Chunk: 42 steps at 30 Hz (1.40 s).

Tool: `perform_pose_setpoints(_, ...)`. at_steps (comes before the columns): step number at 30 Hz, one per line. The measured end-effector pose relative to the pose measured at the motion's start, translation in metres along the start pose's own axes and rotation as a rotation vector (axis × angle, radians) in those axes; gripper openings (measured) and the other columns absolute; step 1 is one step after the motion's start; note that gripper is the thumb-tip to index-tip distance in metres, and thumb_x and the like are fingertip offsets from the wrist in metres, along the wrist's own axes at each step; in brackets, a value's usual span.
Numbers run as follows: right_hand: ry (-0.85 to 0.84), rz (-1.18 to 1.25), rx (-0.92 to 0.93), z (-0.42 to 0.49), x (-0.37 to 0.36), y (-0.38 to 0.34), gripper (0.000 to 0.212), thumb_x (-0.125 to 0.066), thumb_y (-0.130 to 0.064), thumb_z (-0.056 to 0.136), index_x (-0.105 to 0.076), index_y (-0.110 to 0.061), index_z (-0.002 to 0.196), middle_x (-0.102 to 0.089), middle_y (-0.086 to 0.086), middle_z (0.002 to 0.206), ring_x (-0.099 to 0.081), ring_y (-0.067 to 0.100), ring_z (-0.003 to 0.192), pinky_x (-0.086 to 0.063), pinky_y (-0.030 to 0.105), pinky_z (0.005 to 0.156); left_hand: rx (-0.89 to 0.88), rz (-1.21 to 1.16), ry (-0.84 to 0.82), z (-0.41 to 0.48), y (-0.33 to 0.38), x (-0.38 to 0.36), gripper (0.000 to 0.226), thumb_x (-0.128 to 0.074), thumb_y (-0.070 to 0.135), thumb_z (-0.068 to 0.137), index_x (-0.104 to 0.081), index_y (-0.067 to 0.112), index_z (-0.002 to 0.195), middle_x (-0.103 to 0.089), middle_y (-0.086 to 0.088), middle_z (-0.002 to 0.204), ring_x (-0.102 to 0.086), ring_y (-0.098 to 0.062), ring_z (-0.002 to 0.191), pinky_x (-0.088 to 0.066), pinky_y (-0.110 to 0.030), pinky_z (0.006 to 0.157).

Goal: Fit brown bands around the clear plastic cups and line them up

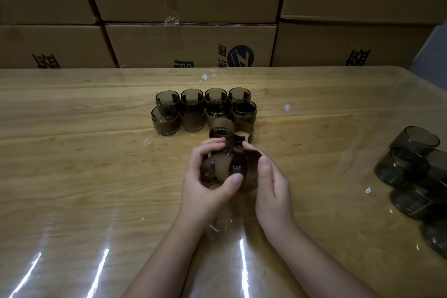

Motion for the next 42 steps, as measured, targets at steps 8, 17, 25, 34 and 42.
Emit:
perform_pose_setpoints(8, 0.064, -0.008, -0.078, 0.001, 0.000, 0.000, 0.032, -0.032, -0.037, 0.097, -0.063, -0.034, 0.104, -0.070, -0.021, 0.101, -0.064, 0.000, 0.100, -0.048, 0.015, 0.085, -0.108, 0.063, 0.018, -0.001, -0.001, -0.005, 0.048, -0.073, 0.032, 0.067, -0.053, 0.035, 0.110, -0.052, -0.015, 0.127, -0.056, 0.001, 0.113, -0.046, -0.014, 0.086)
perform_pose_setpoints(17, 0.093, -0.031, -0.088, 0.002, 0.001, 0.003, 0.028, -0.032, -0.034, 0.096, -0.058, -0.031, 0.086, -0.065, -0.026, 0.074, -0.059, -0.010, 0.072, -0.041, 0.005, 0.064, -0.110, 0.110, 0.027, -0.003, -0.002, -0.005, 0.052, -0.076, 0.038, 0.065, -0.053, 0.052, 0.109, -0.051, 0.000, 0.130, -0.059, -0.018, 0.114, -0.051, -0.031, 0.084)
perform_pose_setpoints(25, 0.096, -0.027, -0.104, 0.003, 0.001, 0.006, 0.029, -0.035, -0.037, 0.094, -0.060, -0.028, 0.082, -0.065, -0.018, 0.072, -0.059, -0.005, 0.069, -0.045, 0.012, 0.065, -0.125, 0.140, 0.012, -0.004, 0.003, -0.008, 0.047, -0.074, 0.034, 0.065, -0.054, 0.047, 0.105, -0.049, -0.005, 0.131, -0.057, -0.018, 0.117, -0.051, -0.026, 0.085)
perform_pose_setpoints(34, -0.079, 0.077, -0.148, 0.006, -0.004, 0.002, 0.034, -0.046, -0.051, 0.089, -0.067, -0.031, 0.107, -0.065, -0.007, 0.111, -0.059, 0.004, 0.110, -0.044, 0.014, 0.089, 0.237, -0.297, -0.012, 0.002, -0.012, -0.001, 0.077, -0.081, 0.043, 0.061, -0.040, 0.030, 0.124, -0.063, -0.007, 0.128, -0.059, -0.033, 0.118, -0.047, -0.052, 0.098)
perform_pose_setpoints(42, -0.232, 0.201, -0.192, 0.003, -0.007, -0.004, 0.086, -0.063, -0.071, 0.071, -0.043, -0.023, 0.140, -0.056, -0.004, 0.129, -0.053, 0.001, 0.122, -0.048, 0.020, 0.094, 0.521, -0.662, -0.189, -0.003, -0.011, -0.009, 0.102, -0.078, 0.064, 0.062, -0.040, 0.007, 0.138, -0.052, -0.016, 0.140, -0.047, -0.043, 0.128, -0.048, -0.056, 0.095)
Point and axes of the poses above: each hand's wrist, its own z-axis towards the middle knuckle, its own x-axis out of the back of the hand, y = z × x, the point moved 4 cm from there along z, towards the middle knuckle
